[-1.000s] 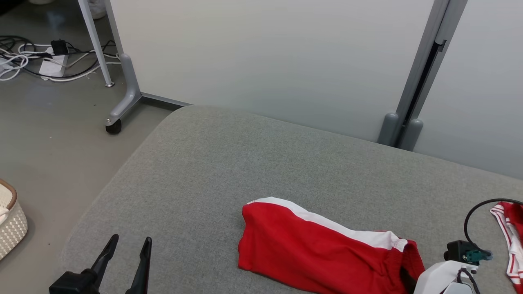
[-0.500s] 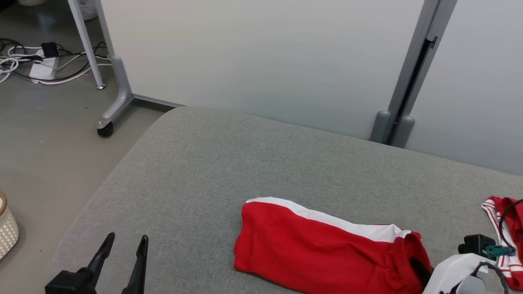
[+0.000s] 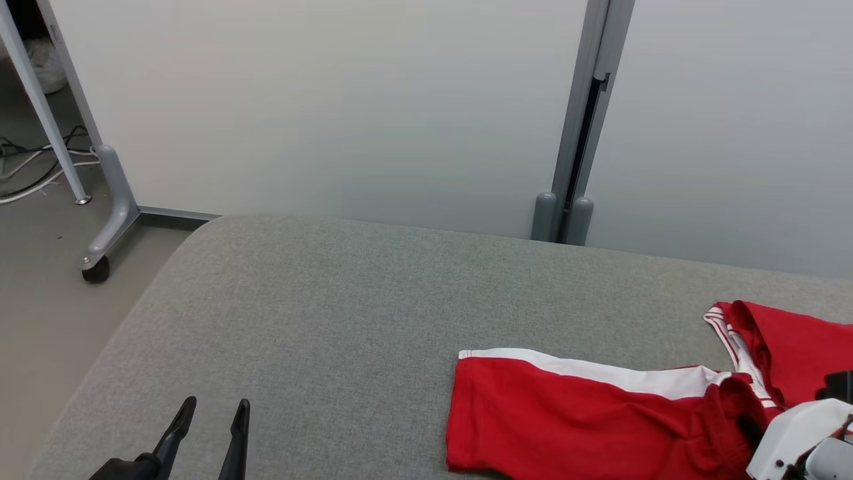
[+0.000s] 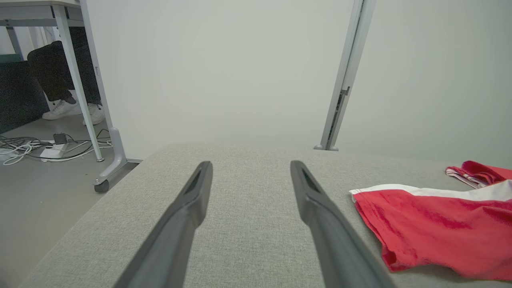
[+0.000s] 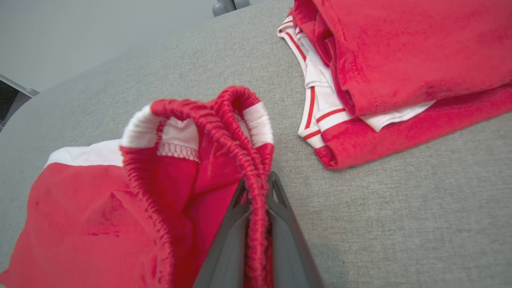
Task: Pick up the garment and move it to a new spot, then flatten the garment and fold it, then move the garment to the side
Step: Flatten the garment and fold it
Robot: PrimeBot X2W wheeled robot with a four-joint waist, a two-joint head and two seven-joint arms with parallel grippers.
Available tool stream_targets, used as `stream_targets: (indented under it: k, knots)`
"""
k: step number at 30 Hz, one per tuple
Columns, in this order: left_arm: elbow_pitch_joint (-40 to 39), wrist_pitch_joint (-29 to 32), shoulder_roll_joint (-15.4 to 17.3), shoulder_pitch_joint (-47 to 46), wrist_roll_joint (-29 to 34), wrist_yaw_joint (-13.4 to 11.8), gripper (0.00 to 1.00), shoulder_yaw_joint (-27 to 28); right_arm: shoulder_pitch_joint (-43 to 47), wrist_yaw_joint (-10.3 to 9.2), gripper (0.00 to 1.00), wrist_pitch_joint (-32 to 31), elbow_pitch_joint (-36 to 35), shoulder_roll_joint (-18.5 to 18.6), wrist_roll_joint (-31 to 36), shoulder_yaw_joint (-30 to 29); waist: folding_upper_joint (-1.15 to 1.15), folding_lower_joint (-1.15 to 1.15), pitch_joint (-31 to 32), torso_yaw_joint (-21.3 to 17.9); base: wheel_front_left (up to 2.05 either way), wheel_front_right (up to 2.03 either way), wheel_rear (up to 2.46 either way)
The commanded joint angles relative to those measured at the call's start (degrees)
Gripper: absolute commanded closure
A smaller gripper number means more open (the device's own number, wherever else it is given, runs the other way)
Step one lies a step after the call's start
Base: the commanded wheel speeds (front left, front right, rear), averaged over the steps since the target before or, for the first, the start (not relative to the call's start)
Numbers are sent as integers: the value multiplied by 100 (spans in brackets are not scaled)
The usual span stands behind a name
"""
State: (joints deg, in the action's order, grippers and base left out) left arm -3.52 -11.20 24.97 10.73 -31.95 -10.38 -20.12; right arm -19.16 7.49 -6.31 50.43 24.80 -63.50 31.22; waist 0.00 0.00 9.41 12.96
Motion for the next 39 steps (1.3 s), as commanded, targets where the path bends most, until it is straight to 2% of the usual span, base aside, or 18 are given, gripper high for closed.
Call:
stream_targets:
  k: [1,10,19,21,26,30,34,35,36,37,39]
  knots:
    - [5,-19,19,52,-26,-30,0,9,-24,1,100,-38,-73,-23,-71,-2,0,0,36,-46,0,0,0]
    - [49,-19,39,76,-46,8,0,-39,83,1,100,-290,-1106,-251,-570,59,0,0,158,-12,0,0,0]
    - [69,67,90,23,-59,6,0,-80,51,2,100,-541,-1796,-933,-1478,-53,0,0,138,414,0,0,0]
    - [71,97,104,-15,-59,20,0,-92,33,2,100,-546,-1726,-1094,-1608,-69,0,0,110,536,0,0,0]
    - [84,127,154,-93,-60,53,0,-101,-162,2,100,-319,-1007,-1545,-1496,8,0,0,36,810,0,0,0]
    - [68,116,170,-115,-64,45,0,-92,-359,2,100,-48,-344,-1800,-1347,48,0,0,-25,899,0,0,0]
    - [79,116,170,-134,-66,31,0,-101,-535,2,100,176,25,-1977,-1284,75,0,0,-46,923,0,0,0]
    - [86,119,169,-137,-69,24,0,-105,-579,2,87,232,115,-2013,-1249,105,0,0,-46,923,0,0,0]
    - [91,120,167,-138,-73,19,0,-108,-604,2,57,267,187,-2043,-1251,136,0,0,-43,918,0,0,0]
    - [101,123,165,-136,-80,19,0,-113,-624,2,0,290,227,-2071,-1252,171,0,0,-36,907,0,0,0]
    - [113,132,159,-128,-93,9,0,-117,-649,2,0,324,235,-2108,-1251,248,0,0,-7,858,0,0,0]
